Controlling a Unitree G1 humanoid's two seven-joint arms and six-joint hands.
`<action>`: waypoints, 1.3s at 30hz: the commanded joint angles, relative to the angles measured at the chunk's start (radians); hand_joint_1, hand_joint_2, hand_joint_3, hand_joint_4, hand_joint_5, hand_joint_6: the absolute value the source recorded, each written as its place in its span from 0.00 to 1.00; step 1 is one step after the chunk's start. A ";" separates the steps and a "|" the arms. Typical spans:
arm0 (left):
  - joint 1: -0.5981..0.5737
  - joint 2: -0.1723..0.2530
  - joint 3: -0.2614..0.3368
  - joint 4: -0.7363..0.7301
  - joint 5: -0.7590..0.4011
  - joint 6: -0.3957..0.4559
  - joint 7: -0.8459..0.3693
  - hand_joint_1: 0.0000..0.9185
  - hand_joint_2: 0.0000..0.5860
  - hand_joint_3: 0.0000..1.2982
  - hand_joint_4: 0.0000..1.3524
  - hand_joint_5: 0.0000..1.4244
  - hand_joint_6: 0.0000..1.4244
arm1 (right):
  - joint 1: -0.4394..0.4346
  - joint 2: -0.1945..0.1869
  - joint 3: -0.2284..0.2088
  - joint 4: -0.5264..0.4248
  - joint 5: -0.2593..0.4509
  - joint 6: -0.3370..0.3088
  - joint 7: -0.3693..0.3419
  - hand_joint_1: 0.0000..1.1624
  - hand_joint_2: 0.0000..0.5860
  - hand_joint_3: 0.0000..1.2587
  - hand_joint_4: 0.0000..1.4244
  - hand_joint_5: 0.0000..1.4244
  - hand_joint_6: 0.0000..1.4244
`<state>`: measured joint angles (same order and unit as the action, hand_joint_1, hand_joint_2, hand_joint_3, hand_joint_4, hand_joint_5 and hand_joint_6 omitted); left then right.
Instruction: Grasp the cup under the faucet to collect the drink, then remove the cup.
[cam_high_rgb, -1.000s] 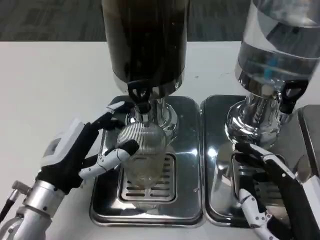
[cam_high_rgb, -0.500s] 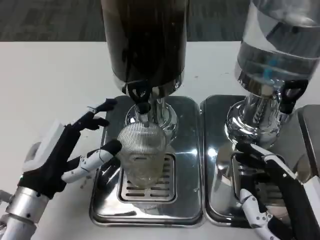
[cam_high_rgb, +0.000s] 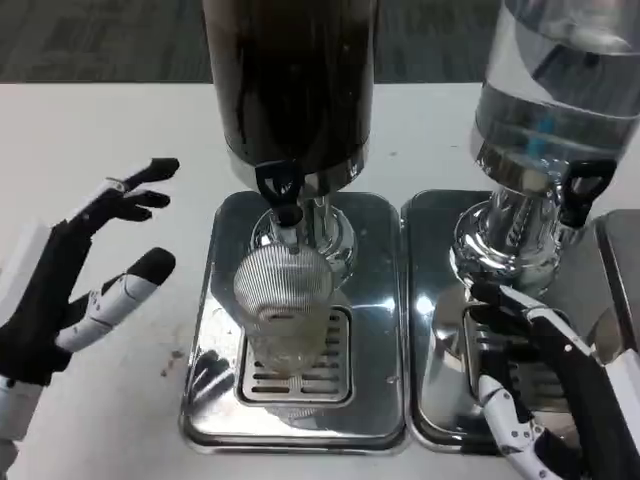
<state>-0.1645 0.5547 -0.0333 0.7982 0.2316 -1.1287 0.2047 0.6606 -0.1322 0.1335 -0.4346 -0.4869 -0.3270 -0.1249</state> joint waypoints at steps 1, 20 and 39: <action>0.004 0.028 0.010 -0.079 -0.169 -0.001 -0.164 0.00 0.18 0.23 0.22 0.24 0.25 | -0.004 0.000 0.002 0.009 0.008 0.002 0.001 0.49 0.87 0.21 0.22 0.19 0.25; -0.057 0.005 0.141 -0.364 -0.818 0.549 -0.980 0.00 0.14 0.24 0.20 0.22 0.16 | -0.013 0.007 0.008 0.028 0.005 -0.003 -0.009 0.49 0.88 0.22 0.22 0.19 0.23; -0.113 -0.042 0.255 -0.438 -0.858 0.883 -1.190 0.00 0.14 0.25 0.18 0.21 0.15 | -0.040 0.013 0.017 0.059 0.005 -0.009 -0.017 0.50 0.89 0.22 0.22 0.19 0.23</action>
<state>-0.2645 0.5230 0.2139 0.3840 -0.6205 -0.2777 -0.9649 0.6281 -0.1228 0.1498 -0.3867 -0.4858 -0.3270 -0.1282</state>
